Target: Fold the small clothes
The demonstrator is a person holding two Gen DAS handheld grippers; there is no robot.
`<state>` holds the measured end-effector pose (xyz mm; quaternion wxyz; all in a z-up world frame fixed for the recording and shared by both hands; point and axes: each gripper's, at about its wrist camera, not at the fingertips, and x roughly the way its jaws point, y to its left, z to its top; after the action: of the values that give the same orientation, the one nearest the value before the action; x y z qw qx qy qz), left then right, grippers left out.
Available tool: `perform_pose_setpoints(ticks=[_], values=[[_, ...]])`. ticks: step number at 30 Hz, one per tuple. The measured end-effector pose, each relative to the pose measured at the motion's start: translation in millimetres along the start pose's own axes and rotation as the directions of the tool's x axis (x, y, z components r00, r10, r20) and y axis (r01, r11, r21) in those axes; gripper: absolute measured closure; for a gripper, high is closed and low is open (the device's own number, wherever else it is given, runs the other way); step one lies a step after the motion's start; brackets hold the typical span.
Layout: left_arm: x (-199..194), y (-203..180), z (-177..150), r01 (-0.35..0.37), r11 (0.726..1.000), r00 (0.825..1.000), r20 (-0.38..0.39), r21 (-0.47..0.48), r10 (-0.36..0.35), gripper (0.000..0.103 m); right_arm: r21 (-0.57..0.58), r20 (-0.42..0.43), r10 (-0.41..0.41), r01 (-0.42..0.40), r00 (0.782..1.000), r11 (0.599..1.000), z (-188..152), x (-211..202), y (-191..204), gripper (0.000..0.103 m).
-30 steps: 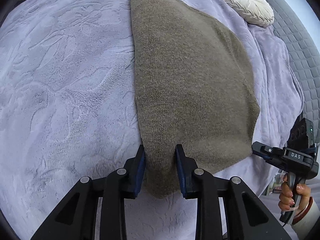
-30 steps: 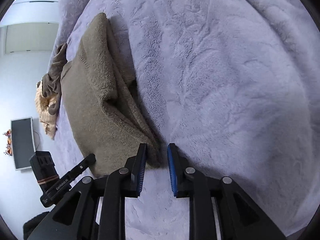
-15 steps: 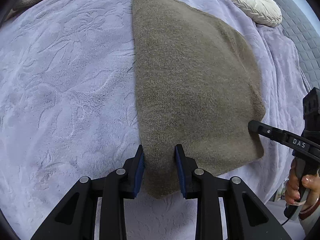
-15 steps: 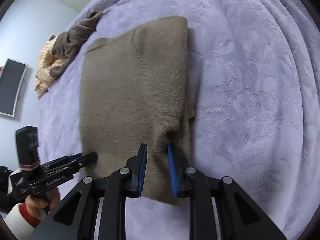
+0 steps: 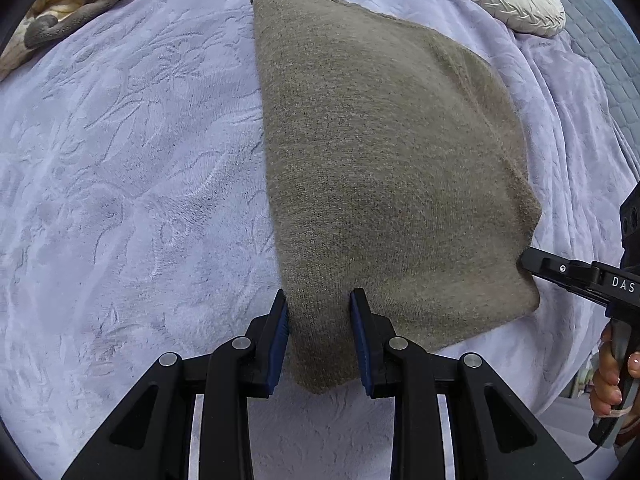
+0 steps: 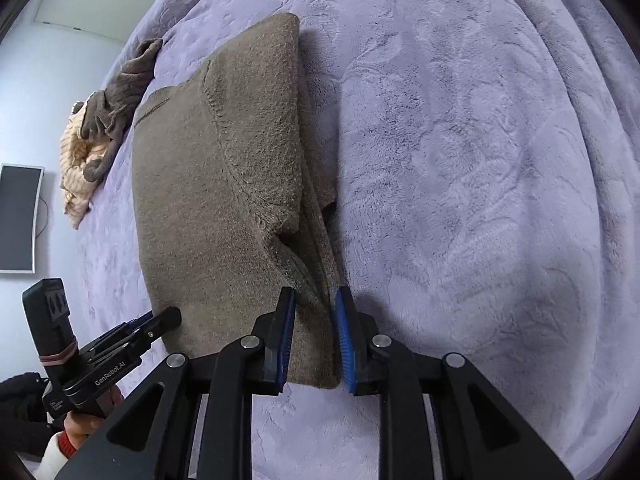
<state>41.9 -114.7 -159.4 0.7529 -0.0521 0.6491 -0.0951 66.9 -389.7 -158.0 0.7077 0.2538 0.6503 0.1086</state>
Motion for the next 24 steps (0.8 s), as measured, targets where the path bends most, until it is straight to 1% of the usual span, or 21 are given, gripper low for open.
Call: perform_pose_setpoints(ticks=[9,13,17,20,21,22,23,24], values=[[0.7,-10.1,3.9,-0.045,0.999,0.999,-0.008,-0.002,0.045,0.073,0.034,-0.005,0.009,-0.009,1.0,0.999,-9.3,-8.6,-7.6,0.08],[-0.8,-18.0,3.0,-0.086,0.996,0.996,-0.02,0.008,0.086,0.073,0.046,-0.002,0.019,-0.019,1.0,0.999,-13.3,-13.8,-9.8,0.08],[-9.0,-28.3,1.1,-0.124,0.992,0.992,-0.036,0.01,0.124,0.073,0.059,0.002,0.042,-0.042,0.999,0.997,-16.8,-18.6,-10.2,0.08],[-19.6,-36.5,-2.4,-0.125,0.992,0.992,-0.035,0.011,0.125,0.072,0.059,0.005,0.063,-0.063,0.998,0.996,-20.4,-23.7,-8.6,0.08],[-21.9,-39.0,-3.4,-0.125,0.992,0.991,-0.039,0.012,0.125,0.066,0.058,0.006,0.071,-0.071,0.997,0.996,-22.3,-25.7,-7.5,0.079],[-24.3,-41.3,-4.3,-0.127,0.992,0.991,-0.039,0.01,0.127,0.034,0.057,0.005,0.078,-0.078,0.997,0.995,-24.1,-27.3,-6.5,0.074],[-28.4,-42.8,-5.9,-0.139,0.99,0.99,-0.022,0.006,0.139,0.011,0.055,0.005,0.085,-0.085,0.996,0.995,-26.1,-29.2,-6.0,0.071],[-34.4,-44.4,-8.0,-0.153,0.988,0.988,0.009,0.008,0.153,0.009,0.052,0.005,0.091,-0.092,0.996,0.994,-27.6,-31.1,-5.6,0.062]])
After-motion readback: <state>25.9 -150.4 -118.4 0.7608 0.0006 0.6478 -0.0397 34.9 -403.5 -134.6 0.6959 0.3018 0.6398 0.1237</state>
